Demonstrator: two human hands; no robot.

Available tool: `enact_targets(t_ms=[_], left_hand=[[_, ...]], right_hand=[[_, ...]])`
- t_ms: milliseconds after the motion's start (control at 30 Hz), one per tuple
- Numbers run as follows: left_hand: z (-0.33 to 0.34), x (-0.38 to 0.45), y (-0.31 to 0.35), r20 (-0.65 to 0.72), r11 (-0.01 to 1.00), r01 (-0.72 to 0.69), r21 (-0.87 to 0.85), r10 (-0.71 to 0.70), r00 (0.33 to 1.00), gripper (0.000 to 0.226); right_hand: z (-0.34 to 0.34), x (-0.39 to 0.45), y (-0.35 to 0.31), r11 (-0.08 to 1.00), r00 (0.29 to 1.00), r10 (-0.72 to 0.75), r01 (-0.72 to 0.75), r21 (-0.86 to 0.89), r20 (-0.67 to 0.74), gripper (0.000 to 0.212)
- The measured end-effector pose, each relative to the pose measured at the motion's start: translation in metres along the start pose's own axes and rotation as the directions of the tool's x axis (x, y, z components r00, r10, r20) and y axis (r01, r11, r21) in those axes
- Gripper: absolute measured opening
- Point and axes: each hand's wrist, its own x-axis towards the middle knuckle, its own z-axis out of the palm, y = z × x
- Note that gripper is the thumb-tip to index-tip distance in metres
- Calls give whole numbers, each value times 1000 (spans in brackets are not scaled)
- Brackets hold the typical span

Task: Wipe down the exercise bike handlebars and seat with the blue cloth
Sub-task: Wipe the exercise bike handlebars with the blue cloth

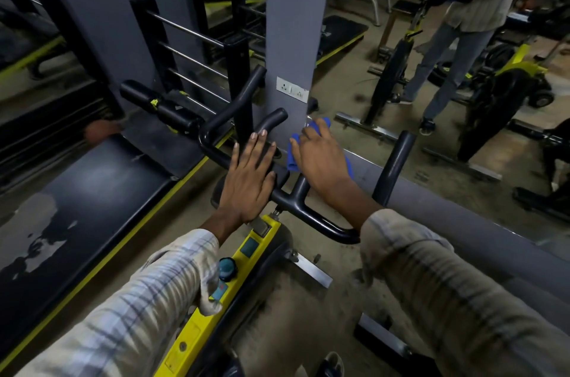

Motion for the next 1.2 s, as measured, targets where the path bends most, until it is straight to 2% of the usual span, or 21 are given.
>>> enact_targets(t_ms=[100, 233, 300, 367, 433, 467, 567, 633, 667, 800, 867, 967, 1000, 1067, 1100, 1167, 1200], left_hand=[[0, 0, -1, 11, 1000, -2, 11, 2, 1000, 66], [-3, 0, -1, 24, 1000, -5, 24, 5, 1000, 67], [-3, 0, 0, 33, 999, 0, 37, -1, 999, 68], [-3, 0, 0, 41, 999, 10, 38, -11, 999, 68], [-3, 0, 1, 42, 999, 16, 37, -18, 999, 68], [-3, 0, 1, 40, 999, 19, 37, -20, 999, 68], [-3, 0, 1, 26, 999, 15, 34, -16, 1000, 68], [-2, 0, 1, 25, 999, 12, 45, -13, 1000, 67], [-2, 0, 1, 24, 999, 10, 50, -12, 1000, 66], [-4, 0, 1, 22, 999, 13, 49, -14, 1000, 65], [-3, 0, 1, 19, 999, 12, 50, -13, 1000, 65], [-2, 0, 0, 9, 999, 7, 43, -8, 1000, 65], [-2, 0, 0, 6, 999, 8, 45, -8, 1000, 65], [-1, 0, 0, -4, 999, 9, 44, -9, 1000, 64], [-1, 0, 0, -10, 999, 10, 43, -10, 1000, 64], [0, 0, 1, -18, 999, 9, 41, -8, 1000, 63], [0, 0, 1, -20, 999, 8, 41, -7, 1000, 62]], right_hand=[[-7, 1, -7, 999, 999, 33, -33, -5, 23, 62], [-26, 0, -15, 997, 1000, -2, 3, -82, 7, 37], [-33, 1, -16, 999, 999, 40, -41, -27, -35, 27], [-33, 4, -14, 987, 983, 102, -81, 138, -154, 27], [-31, 5, -8, 965, 931, 189, -118, 234, -312, 38], [-31, 4, -5, 958, 929, 210, -134, 254, -303, 43], [-27, -6, -6, 940, 986, 153, -127, 316, -60, 43], [-25, -8, -6, 967, 992, 117, -123, 224, 37, 45], [-25, -7, -7, 979, 992, 116, -121, 166, 42, 43], [-31, -4, -16, 995, 995, 103, -103, 9, 2, 37], [-31, -5, -14, 999, 1000, 30, -30, -15, -5, 40], [-27, -9, 3, 987, 979, -130, 143, 79, -158, 37], [-23, -11, 10, 972, 964, -124, 165, 165, -236, 36], [-15, -20, 16, 898, 942, 67, 87, 432, -329, 34], [-9, -24, 13, 811, 929, 212, 6, 586, -303, 33], [4, -30, -3, 557, 883, 455, -185, 810, -112, 45], [9, -32, -13, 438, 860, 511, -269, 858, 8, 54]])
